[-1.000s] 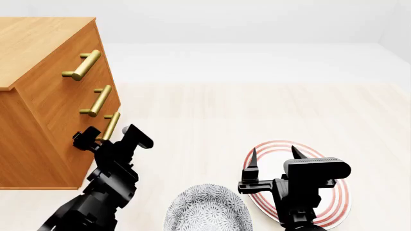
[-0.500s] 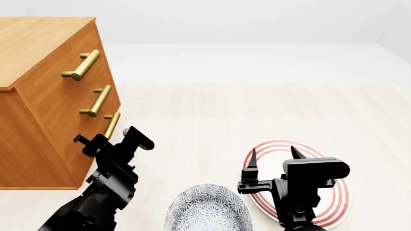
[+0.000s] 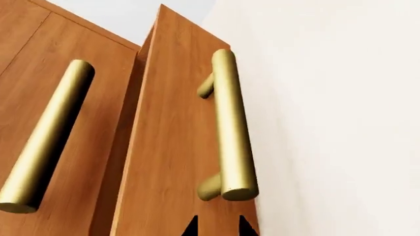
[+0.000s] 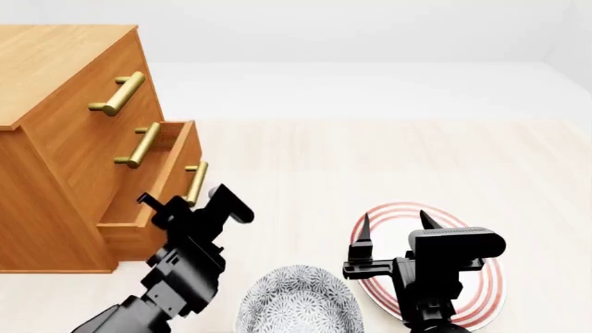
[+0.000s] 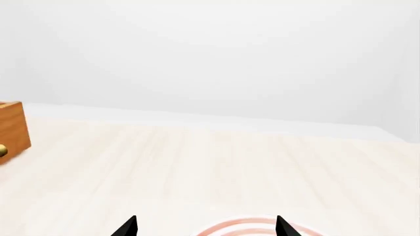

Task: Open the bottom drawer of the cabinet.

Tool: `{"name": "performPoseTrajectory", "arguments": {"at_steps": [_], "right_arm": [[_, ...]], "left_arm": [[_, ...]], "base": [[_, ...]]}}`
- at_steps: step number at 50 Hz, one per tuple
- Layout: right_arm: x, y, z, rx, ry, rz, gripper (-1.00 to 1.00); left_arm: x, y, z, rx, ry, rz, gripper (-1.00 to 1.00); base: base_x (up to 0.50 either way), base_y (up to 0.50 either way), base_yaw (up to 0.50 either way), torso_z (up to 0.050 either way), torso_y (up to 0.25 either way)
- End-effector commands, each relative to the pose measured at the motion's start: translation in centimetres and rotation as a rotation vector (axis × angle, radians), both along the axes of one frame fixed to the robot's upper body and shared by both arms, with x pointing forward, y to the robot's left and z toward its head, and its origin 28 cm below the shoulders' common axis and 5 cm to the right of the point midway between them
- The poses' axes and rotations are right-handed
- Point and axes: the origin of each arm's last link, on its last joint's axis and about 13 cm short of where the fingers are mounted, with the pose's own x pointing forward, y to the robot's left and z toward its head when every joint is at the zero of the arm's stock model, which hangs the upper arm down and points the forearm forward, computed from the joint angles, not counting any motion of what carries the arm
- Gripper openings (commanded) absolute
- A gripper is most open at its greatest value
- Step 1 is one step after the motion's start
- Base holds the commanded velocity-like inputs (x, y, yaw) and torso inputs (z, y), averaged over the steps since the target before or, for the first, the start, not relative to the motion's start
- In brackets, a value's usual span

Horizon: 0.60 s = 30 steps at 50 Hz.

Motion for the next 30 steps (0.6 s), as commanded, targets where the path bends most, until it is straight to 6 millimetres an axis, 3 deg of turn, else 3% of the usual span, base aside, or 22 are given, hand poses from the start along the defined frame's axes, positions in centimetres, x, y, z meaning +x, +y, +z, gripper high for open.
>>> {"name": "performPoseTrajectory", "arguments": {"at_steps": [1, 15, 16, 23, 30], "right_arm": [[0.0, -0.1, 0.0, 0.002, 0.001, -0.003, 1.00], [0.0, -0.1, -0.1, 0.002, 0.002, -0.004, 1.00], [0.0, -0.1, -0.1, 0.002, 0.002, -0.005, 1.00], [0.1, -0.1, -0.1, 0.004, 0.004, -0.007, 1.00], [0.2, -0.1, -0.2, 0.007, 0.006, -0.010, 1.00]], "left_arm": [[-1.8, -0.6, 0.6, 0.102, -0.022, 0.036, -1.00], [-2.4, -1.2, 1.2, 0.080, -0.032, -0.024, -1.00], [-2.6, -1.3, 1.5, 0.076, -0.040, -0.034, 1.00], [-6.2, -1.5, 6.0, -0.127, -0.106, -0.155, 1.00], [-7.6, -0.6, 9.8, -0.265, -0.199, -0.138, 1.00]], "base": [[0.00, 0.00, 0.00, 0.000, 0.000], [0.00, 0.00, 0.00, 0.000, 0.000], [0.00, 0.00, 0.00, 0.000, 0.000], [0.00, 0.00, 0.00, 0.000, 0.000], [0.00, 0.00, 0.00, 0.000, 0.000]]}}
